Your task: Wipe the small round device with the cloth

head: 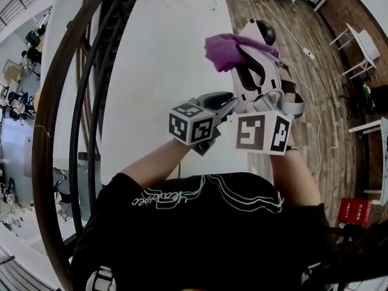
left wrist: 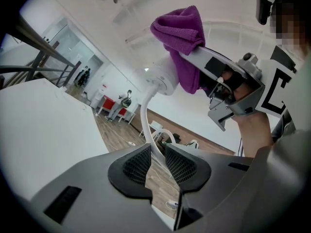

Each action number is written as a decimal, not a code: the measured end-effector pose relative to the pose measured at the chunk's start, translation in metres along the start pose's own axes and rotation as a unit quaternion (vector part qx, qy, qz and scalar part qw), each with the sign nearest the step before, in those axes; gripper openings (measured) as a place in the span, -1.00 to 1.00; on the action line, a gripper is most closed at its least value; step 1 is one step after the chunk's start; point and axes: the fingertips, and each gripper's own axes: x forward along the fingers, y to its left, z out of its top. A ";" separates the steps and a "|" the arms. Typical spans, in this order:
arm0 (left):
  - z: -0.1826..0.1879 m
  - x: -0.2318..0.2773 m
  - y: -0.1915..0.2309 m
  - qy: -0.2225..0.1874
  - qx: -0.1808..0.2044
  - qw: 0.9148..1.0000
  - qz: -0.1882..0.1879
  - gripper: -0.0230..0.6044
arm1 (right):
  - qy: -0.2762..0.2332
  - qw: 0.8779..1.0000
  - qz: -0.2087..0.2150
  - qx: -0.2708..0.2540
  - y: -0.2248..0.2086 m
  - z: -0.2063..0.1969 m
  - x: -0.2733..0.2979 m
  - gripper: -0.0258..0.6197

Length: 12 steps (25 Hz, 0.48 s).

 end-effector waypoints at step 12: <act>-0.006 -0.008 0.005 -0.022 -0.040 0.999 -0.022 -0.66 | 0.014 0.997 0.062 0.041 0.047 -0.012 0.000 -0.72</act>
